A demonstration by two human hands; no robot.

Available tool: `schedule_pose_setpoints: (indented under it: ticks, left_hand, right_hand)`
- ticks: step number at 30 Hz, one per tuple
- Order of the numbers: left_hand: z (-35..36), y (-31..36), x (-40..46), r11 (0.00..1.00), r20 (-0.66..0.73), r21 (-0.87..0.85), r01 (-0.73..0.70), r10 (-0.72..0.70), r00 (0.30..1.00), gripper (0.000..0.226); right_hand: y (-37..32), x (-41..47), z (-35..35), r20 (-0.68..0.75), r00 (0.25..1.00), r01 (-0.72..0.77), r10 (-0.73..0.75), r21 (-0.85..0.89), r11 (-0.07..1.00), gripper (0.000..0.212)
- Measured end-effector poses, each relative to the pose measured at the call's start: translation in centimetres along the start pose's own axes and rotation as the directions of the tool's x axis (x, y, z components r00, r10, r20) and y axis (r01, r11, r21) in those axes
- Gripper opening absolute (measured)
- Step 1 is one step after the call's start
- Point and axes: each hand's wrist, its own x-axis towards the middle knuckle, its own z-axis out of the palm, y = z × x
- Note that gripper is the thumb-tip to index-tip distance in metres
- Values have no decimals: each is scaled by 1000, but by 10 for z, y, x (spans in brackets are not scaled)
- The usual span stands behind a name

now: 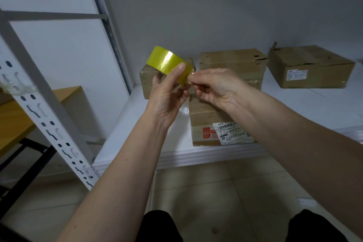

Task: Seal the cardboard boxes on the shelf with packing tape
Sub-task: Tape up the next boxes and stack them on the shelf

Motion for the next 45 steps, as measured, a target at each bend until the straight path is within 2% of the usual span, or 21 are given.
schedule_pose_setpoints:
  ticks: [6, 10, 12, 17, 20, 23, 25, 28, 31, 35, 37, 41, 43, 45]
  left_hand:
    - [-13, 10, -3, 997, -35, 30, -72, 73, 997, 77]
    - [-38, 15, -11, 991, -57, 95, -94, 100, 993, 84]
    - [-50, 14, -22, 983, -68, 166, -76, 88, 994, 94]
    - [-85, 8, -44, 927, -49, 364, -87, 112, 992, 99]
    - [-103, -1, -52, 832, 9, 538, -134, 153, 988, 101]
    - [-120, -18, -62, 738, 105, 661, -137, 90, 990, 107]
    - [-129, -29, -65, 587, 181, 784, -202, 95, 979, 113]
    - [-133, -34, -63, 338, 249, 905, -258, 71, 966, 115]
    - [-136, -33, -62, 221, 230, 946, -239, 69, 971, 117]
    - [-139, -36, -62, 193, 204, 958, -213, 66, 977, 122]
    - [-140, -37, -61, 186, 191, 962, -200, 65, 979, 124]
    - [-137, -37, -61, 177, 170, 968, -177, 53, 984, 127]
    - [-136, -37, -62, 162, 150, 975, -155, 46, 988, 128]
    - [-137, -38, -63, 150, 115, 982, -117, 27, 993, 130]
  right_hand:
    - [12, -8, 15, -49, 999, 2, 0, 36, 999, 13]
    - [33, -19, 33, -45, 999, -21, 26, 123, 992, 16]
    - [49, -26, 40, -50, 997, -50, 59, 167, 985, 17]
    - [84, -46, 50, -64, 983, -153, 174, 258, 954, 10]
    - [106, -49, 50, -90, 961, -231, 262, 257, 938, 10]
    - [142, -51, 42, -186, 904, -351, 386, 195, 916, 16]
    - [165, -55, 36, -253, 877, -379, 409, 158, 912, 22]
    - [182, -56, 34, -333, 842, -366, 425, 227, 902, 19]
    - [185, -54, 36, -333, 827, -375, 453, 275, 885, 14]
    - [190, -54, 36, -260, 856, -325, 447, 402, 856, 15]
    - [190, -55, 34, -226, 869, -326, 440, 407, 853, 19]
    - [184, -58, 29, -129, 887, -355, 444, 423, 834, 10]
    - [179, -60, 27, -96, 877, -384, 471, 449, 807, 6]
    - [176, -64, 24, -87, 859, -413, 505, 465, 783, 12]
